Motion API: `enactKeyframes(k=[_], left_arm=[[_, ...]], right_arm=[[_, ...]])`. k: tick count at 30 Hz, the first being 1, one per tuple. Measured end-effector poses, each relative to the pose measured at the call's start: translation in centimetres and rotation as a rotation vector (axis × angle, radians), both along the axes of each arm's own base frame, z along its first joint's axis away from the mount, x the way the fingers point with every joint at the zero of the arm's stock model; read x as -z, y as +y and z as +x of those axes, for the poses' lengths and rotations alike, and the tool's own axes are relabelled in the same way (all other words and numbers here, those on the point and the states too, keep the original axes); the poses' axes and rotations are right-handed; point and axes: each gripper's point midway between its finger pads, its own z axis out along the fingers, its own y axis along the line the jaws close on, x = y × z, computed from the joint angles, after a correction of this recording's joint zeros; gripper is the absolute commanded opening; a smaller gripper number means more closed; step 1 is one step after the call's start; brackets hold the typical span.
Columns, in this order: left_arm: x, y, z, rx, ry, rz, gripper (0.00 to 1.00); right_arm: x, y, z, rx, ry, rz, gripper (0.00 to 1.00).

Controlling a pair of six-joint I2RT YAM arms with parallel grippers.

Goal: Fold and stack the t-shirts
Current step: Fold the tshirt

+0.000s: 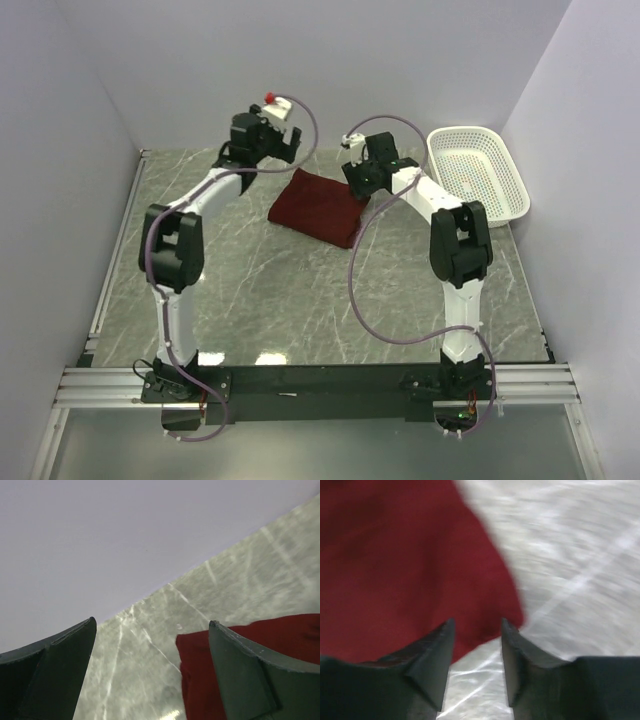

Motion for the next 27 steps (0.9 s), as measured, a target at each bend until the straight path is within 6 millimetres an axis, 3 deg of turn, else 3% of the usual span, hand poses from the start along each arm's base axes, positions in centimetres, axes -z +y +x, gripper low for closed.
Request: enactKeyframes(k=[2, 4, 7, 9, 13, 20, 27], left_arm=[[-1.4, 0.7, -1.0, 0.017, 0.038, -0.069, 0.95], [-2.3, 1.0, -2.4, 0.050, 0.094, -0.147, 0.88], [-2.3, -0.3, -4.6, 0.129, 0.197, -0.240, 0.82], [-1.0, -1.5, -6.1, 0.172, 0.283, -0.287, 0.79], [3.6, -3.0, -9.2, 0.216, 0.488, -0.340, 0.70], [10.3, -3.7, -11.7, 0.225, 0.725, -0.366, 0.66], [13.6, -3.5, -12.9, 0.197, 0.825, -0.366, 0.65]], right_arm=[[-0.1, 1.3, -1.2, -0.105, 0.048, 0.071, 0.22], [-0.4, 2.4, -2.1, -0.181, 0.118, 0.129, 0.07], [-1.5, 4.2, -0.8, -0.227, 0.129, 0.198, 0.01], [-1.5, 4.7, -0.1, -0.217, 0.133, 0.219, 0.01], [0.6, 4.4, -0.3, -0.155, 0.203, 0.218, 0.01], [3.8, 3.3, -0.5, -0.062, 0.291, 0.185, 0.03], [4.1, 1.1, 1.3, 0.076, 0.266, 0.117, 0.03]])
